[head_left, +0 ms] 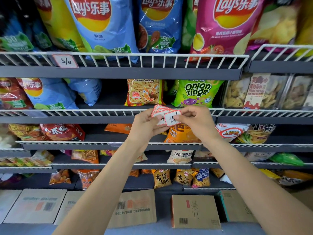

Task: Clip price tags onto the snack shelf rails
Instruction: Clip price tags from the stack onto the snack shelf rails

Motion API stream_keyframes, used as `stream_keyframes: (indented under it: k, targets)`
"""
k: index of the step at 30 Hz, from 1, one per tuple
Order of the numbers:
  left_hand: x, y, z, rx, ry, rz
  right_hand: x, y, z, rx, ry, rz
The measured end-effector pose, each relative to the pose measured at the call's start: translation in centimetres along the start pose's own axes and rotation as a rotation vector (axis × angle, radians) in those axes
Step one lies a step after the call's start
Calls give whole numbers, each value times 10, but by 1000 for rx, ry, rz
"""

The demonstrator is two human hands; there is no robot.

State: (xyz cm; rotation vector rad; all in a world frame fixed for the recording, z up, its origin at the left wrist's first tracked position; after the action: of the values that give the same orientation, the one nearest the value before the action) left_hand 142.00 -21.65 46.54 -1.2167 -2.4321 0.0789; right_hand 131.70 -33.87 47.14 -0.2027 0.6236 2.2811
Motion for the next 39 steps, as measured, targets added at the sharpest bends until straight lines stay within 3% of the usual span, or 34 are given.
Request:
stream_keyframes:
  k: [14,23,31,39]
  targets:
    - [-6,-83,4,-89,-57,87,28,92,-7,-35,-70,-144]
    - [-45,-225,25,-38,-76,62,28,235,-66,-13,-130,-208]
    - [-85,-347,77,-149,80,-44,33,354,-154,155,-199,-174]
    - [-126,-422,103,-401,135,-57,21,419,-197,467,-28,-193]
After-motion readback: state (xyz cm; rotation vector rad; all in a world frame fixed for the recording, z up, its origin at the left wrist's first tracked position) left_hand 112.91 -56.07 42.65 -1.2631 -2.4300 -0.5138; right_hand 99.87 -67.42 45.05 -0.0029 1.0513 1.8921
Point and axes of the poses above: each hand's wrist, its own x-axis away from the middle knuckle, its own y-axis out of the back of the hand, z = x × y, the point moved 1 cm from there along -x, towards the middle knuckle, and after that the axes turned 12 degrees about y, right-handed, at the moved point
